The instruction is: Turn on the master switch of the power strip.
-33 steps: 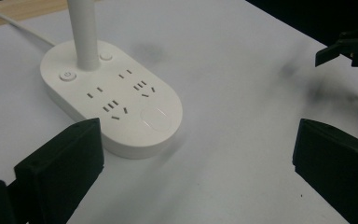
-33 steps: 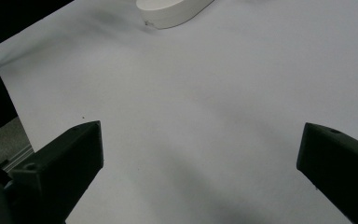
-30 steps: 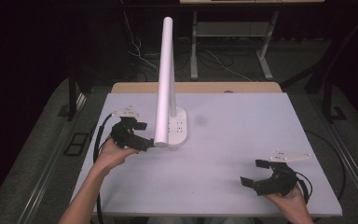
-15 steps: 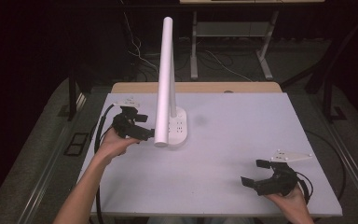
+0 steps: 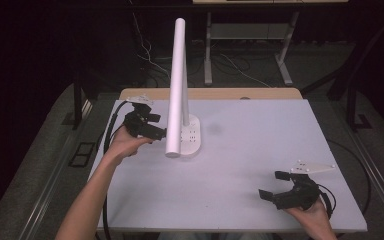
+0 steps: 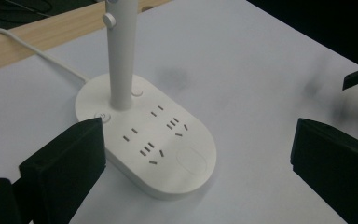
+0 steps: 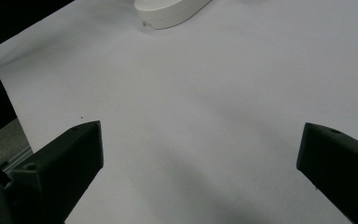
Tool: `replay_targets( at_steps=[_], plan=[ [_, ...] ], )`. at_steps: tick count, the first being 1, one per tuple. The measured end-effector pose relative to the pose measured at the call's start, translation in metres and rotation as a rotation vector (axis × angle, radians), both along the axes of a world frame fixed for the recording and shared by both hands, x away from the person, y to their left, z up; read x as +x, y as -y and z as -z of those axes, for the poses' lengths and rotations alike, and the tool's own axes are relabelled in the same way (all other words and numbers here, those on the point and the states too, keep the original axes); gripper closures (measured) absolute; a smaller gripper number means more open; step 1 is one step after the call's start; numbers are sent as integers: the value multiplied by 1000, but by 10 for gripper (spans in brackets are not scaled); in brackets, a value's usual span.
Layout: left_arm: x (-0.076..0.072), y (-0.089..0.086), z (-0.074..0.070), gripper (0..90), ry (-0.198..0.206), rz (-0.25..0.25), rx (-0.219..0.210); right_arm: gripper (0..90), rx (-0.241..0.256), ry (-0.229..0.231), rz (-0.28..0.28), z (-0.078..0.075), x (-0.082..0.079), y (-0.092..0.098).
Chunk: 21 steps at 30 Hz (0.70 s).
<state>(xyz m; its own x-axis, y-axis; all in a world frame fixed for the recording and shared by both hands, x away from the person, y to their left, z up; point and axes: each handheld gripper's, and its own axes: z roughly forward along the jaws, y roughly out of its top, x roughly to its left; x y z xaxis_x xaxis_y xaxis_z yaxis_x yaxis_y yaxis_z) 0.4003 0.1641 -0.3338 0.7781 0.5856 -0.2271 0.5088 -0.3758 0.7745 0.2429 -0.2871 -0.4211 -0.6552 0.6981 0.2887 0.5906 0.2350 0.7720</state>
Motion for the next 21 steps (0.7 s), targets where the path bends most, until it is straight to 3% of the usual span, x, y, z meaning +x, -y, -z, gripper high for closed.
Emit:
replay_targets(
  at_steps=[8, 21],
  plan=[
    [16, 2, -3, 29, 10, -5, 9, 0, 0, 0, -3, 0, 0, 1],
    [38, 2, 8, 91, -12, -50, 14, 0, 1, 1, 0, 0, 0, 2]
  ],
)
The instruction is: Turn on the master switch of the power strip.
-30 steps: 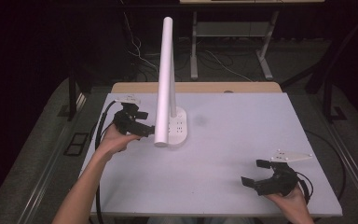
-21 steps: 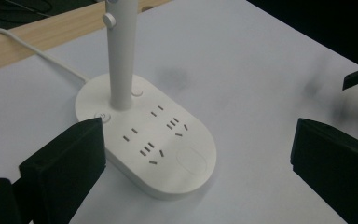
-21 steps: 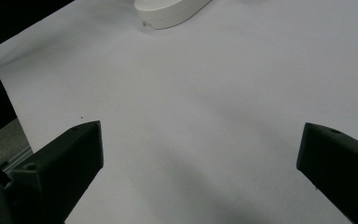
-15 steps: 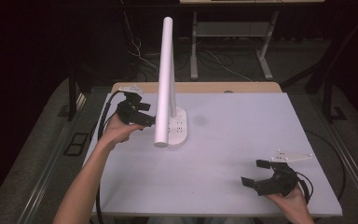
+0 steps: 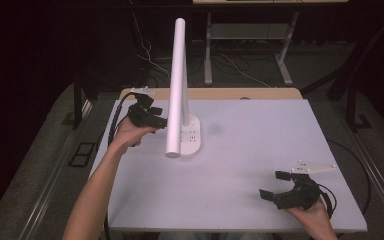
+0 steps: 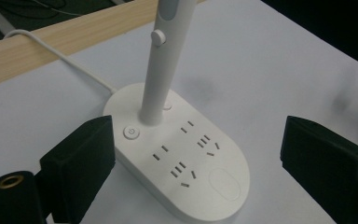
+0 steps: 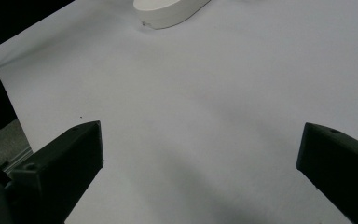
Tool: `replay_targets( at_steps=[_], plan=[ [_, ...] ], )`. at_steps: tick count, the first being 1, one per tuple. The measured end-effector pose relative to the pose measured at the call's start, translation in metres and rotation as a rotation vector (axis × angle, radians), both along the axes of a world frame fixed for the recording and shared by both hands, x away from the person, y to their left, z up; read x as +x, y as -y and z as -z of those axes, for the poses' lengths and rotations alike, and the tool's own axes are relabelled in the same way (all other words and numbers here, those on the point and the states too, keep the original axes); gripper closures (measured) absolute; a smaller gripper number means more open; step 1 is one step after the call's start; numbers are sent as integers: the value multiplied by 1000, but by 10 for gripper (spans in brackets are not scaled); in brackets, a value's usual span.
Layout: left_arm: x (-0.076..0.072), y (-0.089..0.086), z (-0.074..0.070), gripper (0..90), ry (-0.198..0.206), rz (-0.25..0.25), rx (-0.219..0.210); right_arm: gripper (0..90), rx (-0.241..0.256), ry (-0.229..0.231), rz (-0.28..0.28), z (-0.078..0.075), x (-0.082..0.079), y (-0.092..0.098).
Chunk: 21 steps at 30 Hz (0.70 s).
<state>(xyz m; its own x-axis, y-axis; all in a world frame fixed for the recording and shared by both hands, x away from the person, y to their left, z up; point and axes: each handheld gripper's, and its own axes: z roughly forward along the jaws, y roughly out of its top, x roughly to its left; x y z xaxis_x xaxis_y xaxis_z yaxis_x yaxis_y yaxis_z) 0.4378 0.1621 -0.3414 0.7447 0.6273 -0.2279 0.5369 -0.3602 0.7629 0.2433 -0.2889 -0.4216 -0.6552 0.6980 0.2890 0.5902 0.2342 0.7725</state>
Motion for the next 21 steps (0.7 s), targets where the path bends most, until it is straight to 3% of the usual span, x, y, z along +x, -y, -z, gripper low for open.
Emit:
replay_targets(
  at_steps=[11, 13, 15, 21],
  plan=[
    [18, -2, 10, 173, -48, -51, 23, 0, 4, -4, -1, -1, 0, 1],
    [20, -3, 11, 230, -68, -69, 21, 0, 5, -9, -1, -1, 0, 1],
    [24, -4, 11, 251, -63, -71, 31, 0, 5, -9, -2, -1, 0, 1],
    [29, -3, 14, 403, -66, -106, 4, 0, 3, -2, -2, 0, 0, 2]
  ],
)
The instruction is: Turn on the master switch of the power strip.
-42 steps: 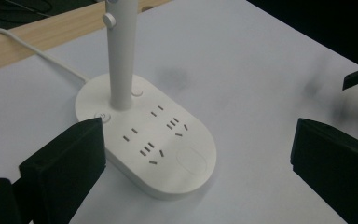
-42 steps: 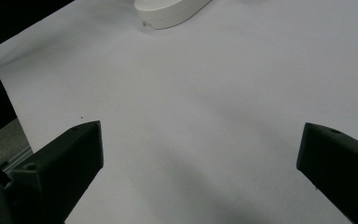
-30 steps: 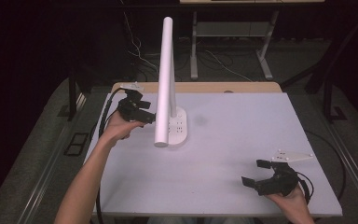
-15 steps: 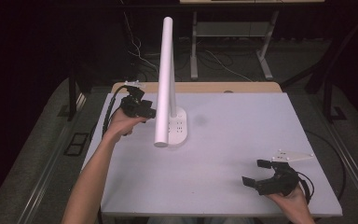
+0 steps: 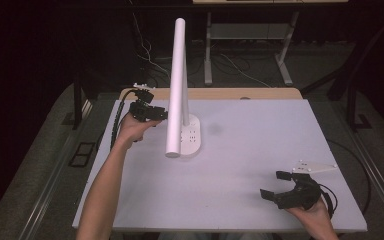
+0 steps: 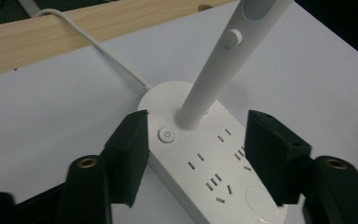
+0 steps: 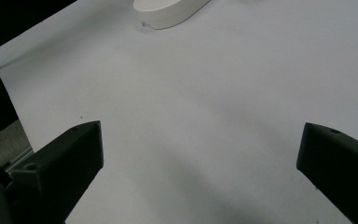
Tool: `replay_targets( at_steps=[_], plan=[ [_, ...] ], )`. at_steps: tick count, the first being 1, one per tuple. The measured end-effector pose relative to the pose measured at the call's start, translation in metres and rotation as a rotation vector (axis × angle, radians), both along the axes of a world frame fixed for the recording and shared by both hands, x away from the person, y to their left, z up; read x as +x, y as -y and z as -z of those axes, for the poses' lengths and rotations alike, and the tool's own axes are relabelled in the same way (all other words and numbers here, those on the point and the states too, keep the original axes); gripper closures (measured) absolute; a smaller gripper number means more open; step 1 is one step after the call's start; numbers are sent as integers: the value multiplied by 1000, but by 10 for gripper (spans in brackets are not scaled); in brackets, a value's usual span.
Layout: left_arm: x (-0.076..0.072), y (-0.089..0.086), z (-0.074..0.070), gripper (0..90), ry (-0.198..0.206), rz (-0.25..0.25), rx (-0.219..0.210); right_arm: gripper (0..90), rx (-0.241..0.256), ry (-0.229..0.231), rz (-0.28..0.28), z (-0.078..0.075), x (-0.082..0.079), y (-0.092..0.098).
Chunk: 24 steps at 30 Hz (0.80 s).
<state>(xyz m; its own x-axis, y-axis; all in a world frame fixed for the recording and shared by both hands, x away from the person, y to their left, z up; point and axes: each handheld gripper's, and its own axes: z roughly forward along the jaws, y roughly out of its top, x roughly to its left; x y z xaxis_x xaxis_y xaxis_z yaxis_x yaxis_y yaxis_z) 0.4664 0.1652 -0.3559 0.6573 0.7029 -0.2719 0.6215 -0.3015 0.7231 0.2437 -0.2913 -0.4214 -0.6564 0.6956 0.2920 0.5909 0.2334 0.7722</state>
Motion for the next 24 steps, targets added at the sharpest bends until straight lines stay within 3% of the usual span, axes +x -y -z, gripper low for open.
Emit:
replay_targets(
  at_steps=[8, 24],
  plan=[
    [6, 5, 9, 557, 8, -5, 1, 0, -3, 0, -4, 0, 0, 0],
    [17, 14, 29, 820, -34, -52, -30, 0, -6, -4, -5, 0, 0, 1]
  ],
)
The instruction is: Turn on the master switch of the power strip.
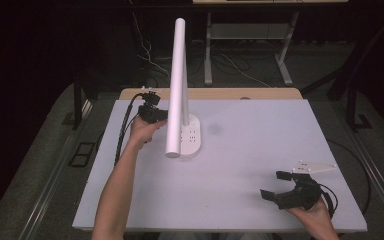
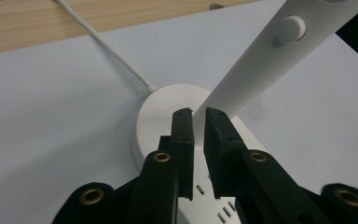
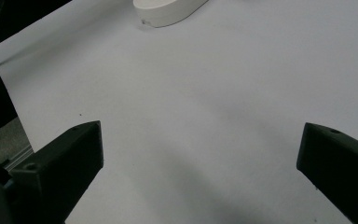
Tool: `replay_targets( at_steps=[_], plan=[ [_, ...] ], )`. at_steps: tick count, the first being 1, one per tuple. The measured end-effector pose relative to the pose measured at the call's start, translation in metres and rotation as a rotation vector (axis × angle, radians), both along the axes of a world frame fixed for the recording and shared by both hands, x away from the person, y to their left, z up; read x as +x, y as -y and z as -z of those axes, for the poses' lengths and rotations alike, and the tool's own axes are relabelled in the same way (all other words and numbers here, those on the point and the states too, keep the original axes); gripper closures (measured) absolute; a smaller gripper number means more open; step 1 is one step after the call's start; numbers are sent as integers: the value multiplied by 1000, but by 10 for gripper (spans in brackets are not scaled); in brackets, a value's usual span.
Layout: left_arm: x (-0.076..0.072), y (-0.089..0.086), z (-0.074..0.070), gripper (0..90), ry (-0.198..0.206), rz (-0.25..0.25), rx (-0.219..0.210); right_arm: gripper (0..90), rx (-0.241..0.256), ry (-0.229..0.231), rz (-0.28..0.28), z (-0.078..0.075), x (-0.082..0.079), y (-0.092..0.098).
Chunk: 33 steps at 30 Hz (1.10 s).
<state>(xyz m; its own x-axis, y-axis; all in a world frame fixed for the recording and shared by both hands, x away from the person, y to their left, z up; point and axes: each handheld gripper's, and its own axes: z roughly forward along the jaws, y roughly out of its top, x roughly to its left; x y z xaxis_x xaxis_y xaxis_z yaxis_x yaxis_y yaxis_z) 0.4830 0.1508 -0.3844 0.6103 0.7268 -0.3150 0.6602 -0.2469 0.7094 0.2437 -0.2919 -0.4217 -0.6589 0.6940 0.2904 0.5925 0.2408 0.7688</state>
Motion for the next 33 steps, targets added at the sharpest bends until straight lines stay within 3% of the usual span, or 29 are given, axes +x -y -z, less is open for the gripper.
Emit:
replay_targets(
  at_steps=[9, 33],
  plan=[
    [4, 5, 8, 891, -1, -15, -9, 0, -7, -2, -8, 1, 0, -1],
    [9, 12, 31, 894, -45, -42, -1, 0, -15, -5, -16, 1, 0, -2]
  ],
)
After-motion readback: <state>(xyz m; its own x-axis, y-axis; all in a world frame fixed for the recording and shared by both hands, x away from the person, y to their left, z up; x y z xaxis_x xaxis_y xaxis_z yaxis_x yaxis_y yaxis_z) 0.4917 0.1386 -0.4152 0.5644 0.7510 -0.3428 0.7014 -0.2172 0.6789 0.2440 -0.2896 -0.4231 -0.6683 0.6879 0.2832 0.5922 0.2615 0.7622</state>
